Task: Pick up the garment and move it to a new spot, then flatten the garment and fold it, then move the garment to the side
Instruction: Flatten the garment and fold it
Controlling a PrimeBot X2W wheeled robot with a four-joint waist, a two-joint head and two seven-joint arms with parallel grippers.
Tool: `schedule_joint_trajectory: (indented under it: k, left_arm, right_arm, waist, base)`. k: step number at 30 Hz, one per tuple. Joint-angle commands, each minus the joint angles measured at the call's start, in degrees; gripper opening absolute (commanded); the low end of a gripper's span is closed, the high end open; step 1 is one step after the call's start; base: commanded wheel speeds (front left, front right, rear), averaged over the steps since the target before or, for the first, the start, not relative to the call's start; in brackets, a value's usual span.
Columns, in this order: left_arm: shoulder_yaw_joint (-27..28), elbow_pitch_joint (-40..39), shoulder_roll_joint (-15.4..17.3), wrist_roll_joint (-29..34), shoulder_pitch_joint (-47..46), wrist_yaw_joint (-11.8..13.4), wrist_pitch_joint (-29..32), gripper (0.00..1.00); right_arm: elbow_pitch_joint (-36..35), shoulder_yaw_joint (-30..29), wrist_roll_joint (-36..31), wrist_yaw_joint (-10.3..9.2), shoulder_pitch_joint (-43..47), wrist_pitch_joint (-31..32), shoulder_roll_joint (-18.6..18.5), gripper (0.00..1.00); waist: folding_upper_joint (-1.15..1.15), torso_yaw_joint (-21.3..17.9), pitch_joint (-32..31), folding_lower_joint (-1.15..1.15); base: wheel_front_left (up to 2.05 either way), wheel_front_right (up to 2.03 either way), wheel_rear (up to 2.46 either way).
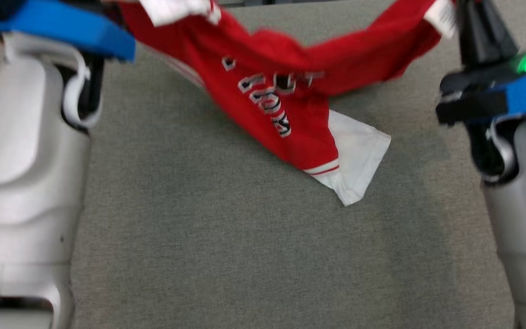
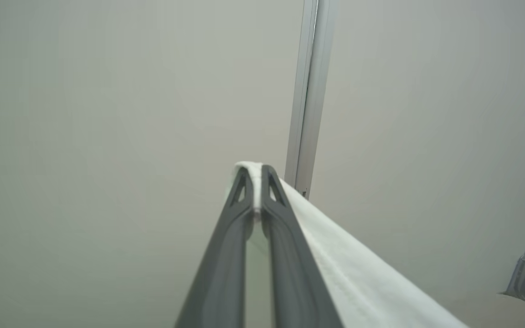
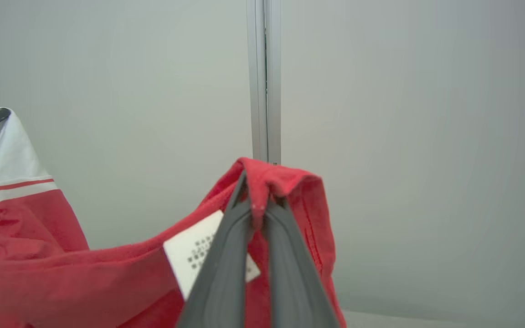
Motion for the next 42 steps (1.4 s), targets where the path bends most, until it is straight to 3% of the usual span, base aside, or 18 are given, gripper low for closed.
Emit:
schedule_joint_trajectory:
  k: [1, 12, 21, 26, 30, 37, 42]
  left_arm:
    - [0.62, 1.22, 0.63, -0.48, -6.39, -0.07, 0.5, 0.0]
    - [-0.34, 12.45, 0.26, -0.22, -37.46, -0.08, -1.83, 0.0]
    - [-3.49, 18.84, -0.72, -0.55, -45.36, -0.08, -4.03, 0.0]
    - [-5.67, 20.04, -0.93, -2.24, -39.62, -0.08, -4.81, 0.0]
    - [-4.98, 16.05, -0.71, -3.37, -31.24, 0.03, -5.09, 0.0]
    - [-2.69, 2.11, -1.35, -2.32, -6.01, 1.43, -5.09, 0.0]
    - [-0.67, -7.05, -1.45, -2.2, 12.69, 4.06, -5.1, 0.0]
  right_arm:
    - [1.72, -0.12, 1.4, 0.03, -6.43, 0.67, -0.66, 0.0]
    - [18.21, -2.32, 7.84, 0.02, -37.82, 2.11, -4.88, 0.0]
    - [29.57, 0.88, 9.83, 0.03, -48.23, 0.08, -6.31, 0.0]
    - [33.47, 4.69, 12.4, 0.03, -44.56, -2.26, -6.67, 0.0]
    - [32.61, 7.41, 15.2, 0.03, -38.04, -4.11, -6.92, 0.0]
    - [25.14, 9.7, 18.35, 0.02, -17.78, -5.13, -7.45, 0.0]
    - [18.76, 9.26, 18.07, 0.03, -2.18, -5.12, -7.09, 0.0]
  waist:
    - [0.0, 1.01, 2.9, -0.01]
    - [0.0, 1.33, 8.87, -0.01]
    - [0.0, 2.27, 10.68, -0.01]
    - [0.0, 2.77, 10.86, -0.01]
    - [0.0, 3.11, 10.19, -0.01]
    - [0.0, 3.41, 6.19, -0.01]
    - [0.0, 3.41, 2.75, -0.01]
  base:
    - [0.0, 0.0, 0.0]
    - [0.0, 0.0, 0.0]
    - [0.0, 0.0, 0.0]
    - [0.0, 0.0, 0.0]
    - [0.0, 0.0, 0.0]
    - [0.0, 0.0, 0.0]
    - [0.0, 0.0, 0.0]
